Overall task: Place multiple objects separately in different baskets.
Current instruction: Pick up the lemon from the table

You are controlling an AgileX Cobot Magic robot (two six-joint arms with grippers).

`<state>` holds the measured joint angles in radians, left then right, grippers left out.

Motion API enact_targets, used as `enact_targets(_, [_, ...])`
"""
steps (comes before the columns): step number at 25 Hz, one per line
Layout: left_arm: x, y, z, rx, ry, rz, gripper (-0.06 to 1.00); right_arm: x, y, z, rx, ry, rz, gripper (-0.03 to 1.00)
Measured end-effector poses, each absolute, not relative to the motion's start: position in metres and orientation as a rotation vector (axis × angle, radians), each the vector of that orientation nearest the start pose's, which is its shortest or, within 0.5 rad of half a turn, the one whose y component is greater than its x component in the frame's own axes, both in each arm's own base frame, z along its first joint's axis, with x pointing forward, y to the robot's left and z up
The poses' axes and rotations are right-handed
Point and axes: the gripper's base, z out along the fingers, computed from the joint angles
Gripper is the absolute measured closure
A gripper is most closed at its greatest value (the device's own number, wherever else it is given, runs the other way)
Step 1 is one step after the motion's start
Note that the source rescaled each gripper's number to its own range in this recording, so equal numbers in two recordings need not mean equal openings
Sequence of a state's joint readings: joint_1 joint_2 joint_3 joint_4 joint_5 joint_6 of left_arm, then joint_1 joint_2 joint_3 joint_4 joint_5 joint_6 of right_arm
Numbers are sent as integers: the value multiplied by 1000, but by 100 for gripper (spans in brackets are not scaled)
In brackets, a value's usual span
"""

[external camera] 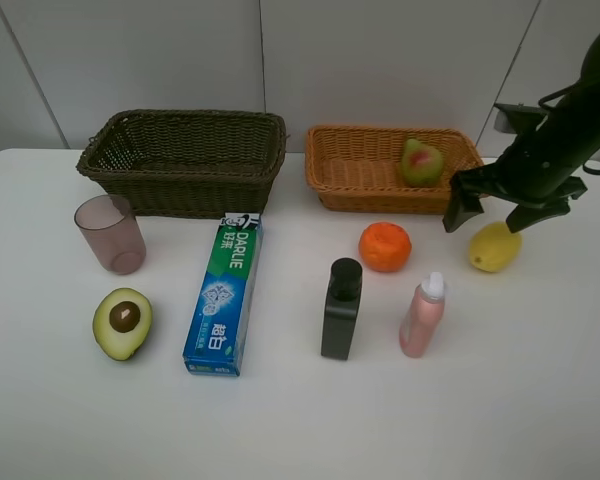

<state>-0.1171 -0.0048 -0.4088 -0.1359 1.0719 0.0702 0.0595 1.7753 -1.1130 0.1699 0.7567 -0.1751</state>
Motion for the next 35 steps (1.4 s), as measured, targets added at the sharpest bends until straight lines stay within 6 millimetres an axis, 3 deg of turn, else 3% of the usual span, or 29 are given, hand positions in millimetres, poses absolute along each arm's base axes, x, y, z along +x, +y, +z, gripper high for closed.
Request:
enact_targets(12, [2,-11,251,200,2130,-193,-4,337,-1,184,461,2902,241,6])
enact_targets(27, [2,-11,251,200,2130,-193,-4,353,-6,138,531,2912,218,6])
enact_targets(35, [2,-11,251,200,2130,-193,-4,358,-17,135,573,2850,207,6])
